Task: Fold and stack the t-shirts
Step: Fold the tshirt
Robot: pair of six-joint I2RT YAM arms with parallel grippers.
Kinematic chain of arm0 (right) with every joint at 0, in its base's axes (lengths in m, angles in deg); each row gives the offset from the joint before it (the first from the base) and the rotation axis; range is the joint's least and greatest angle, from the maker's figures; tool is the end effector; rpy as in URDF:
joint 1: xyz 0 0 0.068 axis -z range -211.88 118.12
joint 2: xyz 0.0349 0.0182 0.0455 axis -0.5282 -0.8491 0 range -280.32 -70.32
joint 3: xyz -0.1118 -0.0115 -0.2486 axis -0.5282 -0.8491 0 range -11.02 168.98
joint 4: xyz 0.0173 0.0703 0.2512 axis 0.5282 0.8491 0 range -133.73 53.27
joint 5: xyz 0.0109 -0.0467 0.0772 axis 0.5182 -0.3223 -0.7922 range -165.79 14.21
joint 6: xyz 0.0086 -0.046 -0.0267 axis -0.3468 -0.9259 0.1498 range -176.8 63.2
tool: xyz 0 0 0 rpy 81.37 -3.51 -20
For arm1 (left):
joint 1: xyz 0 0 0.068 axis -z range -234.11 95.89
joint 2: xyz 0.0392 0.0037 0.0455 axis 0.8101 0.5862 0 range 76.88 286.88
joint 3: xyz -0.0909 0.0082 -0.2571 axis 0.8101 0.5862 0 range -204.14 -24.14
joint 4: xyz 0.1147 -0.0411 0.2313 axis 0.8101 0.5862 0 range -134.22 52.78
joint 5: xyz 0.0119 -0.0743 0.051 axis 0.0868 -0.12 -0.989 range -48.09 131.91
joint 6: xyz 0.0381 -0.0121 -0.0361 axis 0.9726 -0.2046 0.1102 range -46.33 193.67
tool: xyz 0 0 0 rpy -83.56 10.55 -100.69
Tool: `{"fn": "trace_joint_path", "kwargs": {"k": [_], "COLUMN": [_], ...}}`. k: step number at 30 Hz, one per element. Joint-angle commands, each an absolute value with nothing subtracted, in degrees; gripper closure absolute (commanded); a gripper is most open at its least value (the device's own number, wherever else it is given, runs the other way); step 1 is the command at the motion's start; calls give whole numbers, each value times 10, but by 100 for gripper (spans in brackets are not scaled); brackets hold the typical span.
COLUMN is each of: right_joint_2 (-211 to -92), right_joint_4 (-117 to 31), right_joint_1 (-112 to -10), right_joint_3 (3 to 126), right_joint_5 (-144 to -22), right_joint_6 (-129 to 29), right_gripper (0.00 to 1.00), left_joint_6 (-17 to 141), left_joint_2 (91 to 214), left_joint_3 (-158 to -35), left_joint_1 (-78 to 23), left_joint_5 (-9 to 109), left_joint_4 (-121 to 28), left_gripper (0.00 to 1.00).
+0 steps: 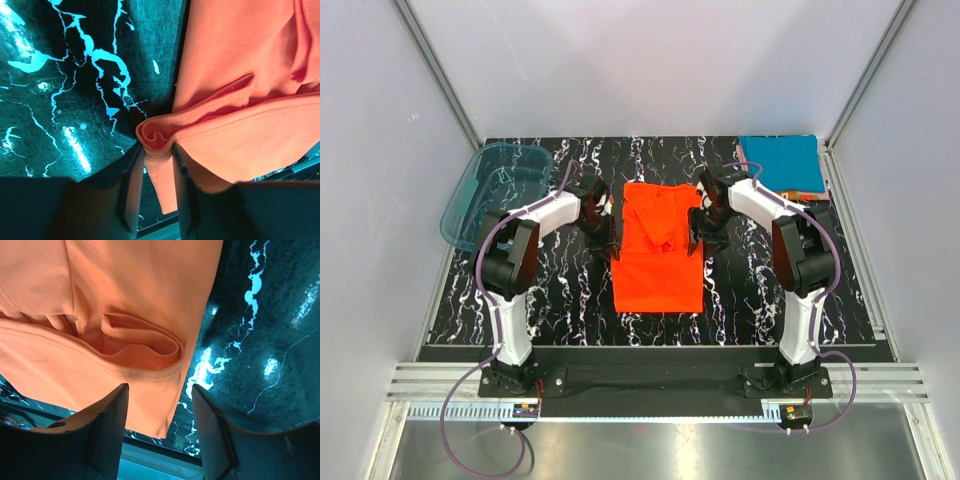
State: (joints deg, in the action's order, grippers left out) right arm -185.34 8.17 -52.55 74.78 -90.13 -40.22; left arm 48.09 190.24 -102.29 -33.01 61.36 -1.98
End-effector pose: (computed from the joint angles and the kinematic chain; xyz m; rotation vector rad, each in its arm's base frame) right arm 0.3632 0.1464 0.1784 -0.1382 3.0410 0.4384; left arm 0.3529 -0.1488 0.1587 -0.0612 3.0158 -0.6059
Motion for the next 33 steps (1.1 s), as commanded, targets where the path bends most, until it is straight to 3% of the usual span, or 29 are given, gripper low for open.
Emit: {"fn": "trace_joint_path", "kwargs": {"k": [1,12,14,15,20,22,30,33], "right_joint_2": [-1858,-1877,-1880,-1881,-1881,-1884,-1826,-1777], "right_joint_4": [65,63,64,63,49,48,76,82], "right_joint_1": [-523,-523,-523,-523,-523,-524,-524,-524], "right_joint_3": [755,782,786,787,783,784,781,770], "right_joint_5": [-916,-925,-931,-934,-951,-956,-994,-1034], "right_joint_6": [-410,-405,-405,-405,-395,-395,-413,-426], "right_gripper": [42,50,58,67,83,100,100,100], "left_joint_6": [477,475,472,471,472,474,477,477], "left_joint_2": [1887,1876,1873,1872,1861,1859,1826,1784], "left_joint_3": [-1036,-1039,-1039,-1040,-1043,-1044,-1031,-1006], "left_joint_1": [-331,-331,-331,-331,-331,-331,-329,-328], "left_joint_5": [638,661,668,670,679,683,786,863], "left_joint_4": [-41,-46,-48,-48,-51,-52,-90,-131], "left_gripper": [68,74,77,77,82,84,100,100]}}
